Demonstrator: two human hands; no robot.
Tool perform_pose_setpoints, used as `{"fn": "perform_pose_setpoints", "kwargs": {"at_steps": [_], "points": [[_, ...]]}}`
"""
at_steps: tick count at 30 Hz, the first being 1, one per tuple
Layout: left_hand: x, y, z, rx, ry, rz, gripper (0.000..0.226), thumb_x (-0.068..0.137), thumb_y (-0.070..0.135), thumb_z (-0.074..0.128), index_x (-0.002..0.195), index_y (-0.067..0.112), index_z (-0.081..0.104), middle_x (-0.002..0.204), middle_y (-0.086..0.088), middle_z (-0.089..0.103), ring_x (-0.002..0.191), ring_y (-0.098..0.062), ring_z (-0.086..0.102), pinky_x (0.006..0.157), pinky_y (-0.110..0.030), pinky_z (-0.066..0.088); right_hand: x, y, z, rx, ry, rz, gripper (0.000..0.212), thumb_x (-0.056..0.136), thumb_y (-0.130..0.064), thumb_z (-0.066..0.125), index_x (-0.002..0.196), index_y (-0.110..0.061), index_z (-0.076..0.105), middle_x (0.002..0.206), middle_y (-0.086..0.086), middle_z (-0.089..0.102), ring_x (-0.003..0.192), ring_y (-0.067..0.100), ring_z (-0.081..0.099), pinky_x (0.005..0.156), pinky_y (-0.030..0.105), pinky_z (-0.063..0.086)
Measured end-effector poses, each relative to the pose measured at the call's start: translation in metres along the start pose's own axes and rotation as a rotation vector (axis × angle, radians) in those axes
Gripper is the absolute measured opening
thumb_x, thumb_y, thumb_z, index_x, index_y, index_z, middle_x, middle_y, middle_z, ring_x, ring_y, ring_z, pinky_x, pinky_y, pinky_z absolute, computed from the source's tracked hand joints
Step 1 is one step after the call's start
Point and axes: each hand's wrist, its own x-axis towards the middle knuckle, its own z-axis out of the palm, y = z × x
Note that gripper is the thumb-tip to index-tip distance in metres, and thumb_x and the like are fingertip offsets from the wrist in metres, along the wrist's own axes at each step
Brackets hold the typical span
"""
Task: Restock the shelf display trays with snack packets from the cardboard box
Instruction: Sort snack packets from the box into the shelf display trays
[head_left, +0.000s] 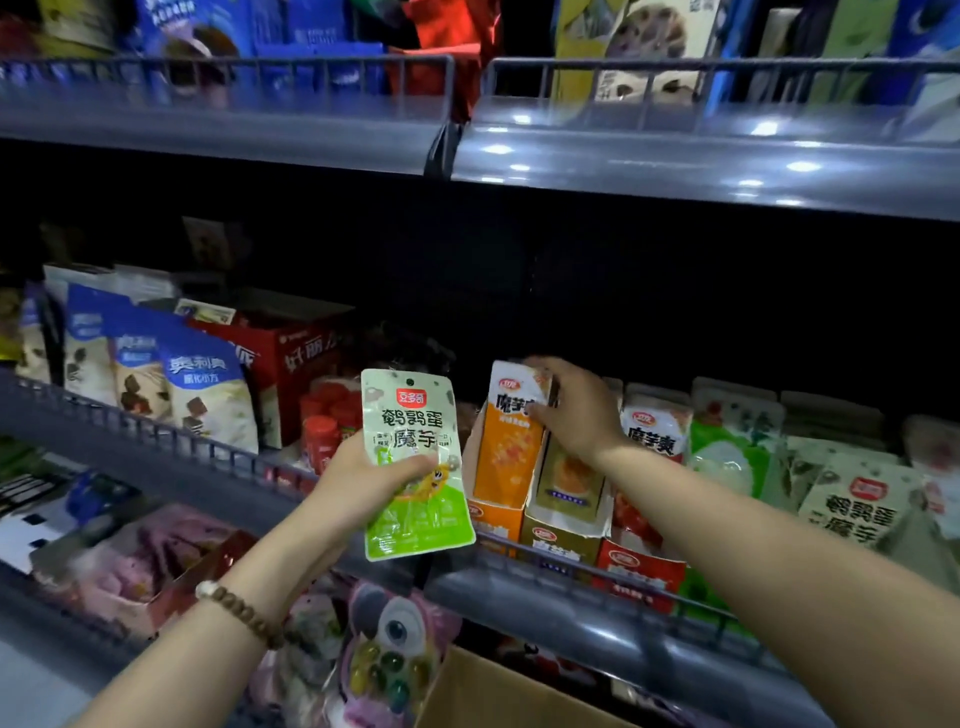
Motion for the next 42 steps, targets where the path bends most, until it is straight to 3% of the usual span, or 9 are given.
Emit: {"fn": "perform_pose_setpoints", "kwargs": {"at_steps": [7,11,16,19,27,31,34,38,42], "points": [[-0.008,0.000,0.012,-0.113,-0.063,-0.006,0.025,0.077,0.010,0.074,0.100,0.016,0.067,0.091,-0.001,0.075,0.083,-0.018,0.070,0.074,-0.030,0.057,-0.010,0.006,0.003,-0.158,0.010,0.002,0.048,0.083,-0.028,0.069,0.128,-0.030,0.052,0.122,0.004,0.053,0.116,0.024,0.047,0.097,0.034,0.038],[-0.018,0.011,0.027,-0.100,-0.109,0.029,0.023,0.076,0.016,0.075,0.098,0.013,0.069,0.092,-0.003,0.075,0.085,-0.021,0.070,0.079,-0.035,0.057,-0.014,-0.015,-0.030,0.360,0.022,0.146,0.032,0.094,-0.030,0.054,0.123,-0.017,0.057,0.108,0.005,0.061,0.093,0.017,0.060,0.083,0.033,0.049],[-0.034,0.036,0.074,-0.116,-0.201,0.090,0.018,0.077,0.009,0.074,0.094,0.014,0.069,0.086,-0.003,0.075,0.072,-0.013,0.070,0.062,-0.022,0.056,-0.054,-0.025,-0.103,0.742,-0.368,0.240,0.030,0.093,-0.025,0.056,0.123,-0.022,0.054,0.106,0.003,0.068,0.094,0.020,0.068,0.076,0.029,0.058],[-0.045,0.048,0.115,-0.127,-0.280,0.116,0.022,0.075,0.006,0.075,0.095,0.015,0.068,0.086,-0.003,0.075,0.073,-0.016,0.070,0.063,-0.025,0.057,-0.084,-0.003,-0.143,0.705,-0.425,0.240,0.049,0.083,-0.003,0.067,0.126,-0.020,0.050,0.094,0.003,0.071,0.079,0.012,0.070,0.061,0.022,0.056],[-0.056,0.059,0.242,-0.159,-0.398,0.171,0.028,0.088,0.017,0.063,0.113,0.016,0.051,0.111,-0.006,0.066,0.086,-0.006,0.064,0.068,-0.021,0.054,-0.131,0.082,-0.253,0.678,0.016,0.367,0.044,0.079,0.009,0.065,0.115,-0.011,0.053,0.072,-0.003,0.072,0.061,0.004,0.067,0.052,0.018,0.054],[-0.053,0.039,0.274,0.123,-0.428,0.163,0.050,0.091,0.036,0.055,0.134,0.014,0.043,0.139,-0.005,0.048,0.124,-0.017,0.048,0.103,-0.032,0.041,-0.136,0.127,-0.286,0.507,0.218,0.424,0.042,0.076,0.005,0.071,0.113,0.009,0.053,0.083,0.012,0.067,0.055,0.003,0.065,0.050,0.018,0.053],[-0.052,0.026,0.286,0.239,-0.494,0.137,0.062,0.093,0.040,0.050,0.146,0.015,0.029,0.139,0.000,0.044,0.125,-0.014,0.045,0.102,-0.025,0.037,-0.134,0.146,-0.278,0.421,0.231,0.433,0.046,0.076,0.003,0.072,0.116,0.010,0.053,0.100,0.019,0.065,0.076,0.017,0.068,0.059,0.019,0.056],[-0.053,0.018,0.294,0.242,-0.525,0.110,0.058,0.094,0.038,0.049,0.144,0.018,0.031,0.105,0.022,0.048,0.090,0.004,0.048,0.076,-0.015,0.042,-0.134,0.157,-0.250,0.161,0.093,0.327,0.051,0.077,-0.010,0.075,0.124,-0.010,0.054,0.119,0.004,0.061,0.107,0.021,0.059,0.091,0.036,0.050],[-0.061,0.020,0.298,0.219,-0.516,0.168,0.052,0.095,0.024,0.053,0.143,0.023,0.033,0.122,0.019,0.047,0.116,-0.001,0.044,0.093,-0.014,0.038,-0.147,0.169,-0.222,-0.116,-0.058,0.229,0.051,0.078,-0.025,0.075,0.124,-0.031,0.055,0.125,-0.004,0.061,0.115,0.020,0.056,0.093,0.038,0.049]]}}
